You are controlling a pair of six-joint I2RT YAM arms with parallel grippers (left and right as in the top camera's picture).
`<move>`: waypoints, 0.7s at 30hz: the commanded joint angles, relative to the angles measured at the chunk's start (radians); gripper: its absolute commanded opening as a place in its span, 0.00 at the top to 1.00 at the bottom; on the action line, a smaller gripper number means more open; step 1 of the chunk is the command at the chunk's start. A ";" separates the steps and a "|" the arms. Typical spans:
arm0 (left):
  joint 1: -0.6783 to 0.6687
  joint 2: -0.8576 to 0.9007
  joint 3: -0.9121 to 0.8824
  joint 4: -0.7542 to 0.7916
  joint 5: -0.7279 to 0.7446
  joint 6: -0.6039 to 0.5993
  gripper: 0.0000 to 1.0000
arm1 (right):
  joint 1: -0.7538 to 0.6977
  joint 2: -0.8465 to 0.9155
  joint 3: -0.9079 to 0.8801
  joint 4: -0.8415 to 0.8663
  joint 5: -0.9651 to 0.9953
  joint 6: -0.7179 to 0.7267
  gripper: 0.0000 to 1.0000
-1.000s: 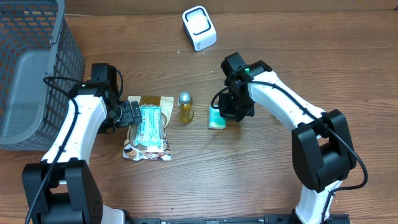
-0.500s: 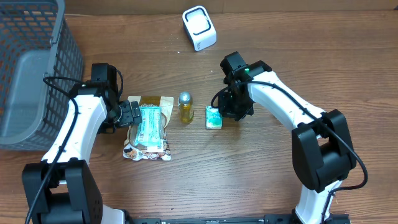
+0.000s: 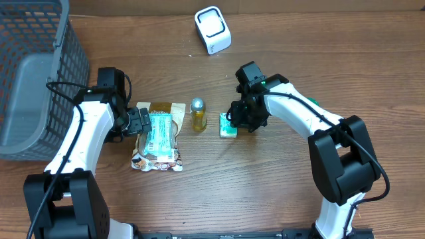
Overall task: Scan the item barcode
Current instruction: 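Lower the right gripper and close it on the Kleenex pack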
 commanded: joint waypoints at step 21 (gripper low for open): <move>-0.003 0.004 0.015 -0.002 0.008 0.011 0.00 | -0.001 -0.028 -0.029 0.066 -0.044 0.004 0.71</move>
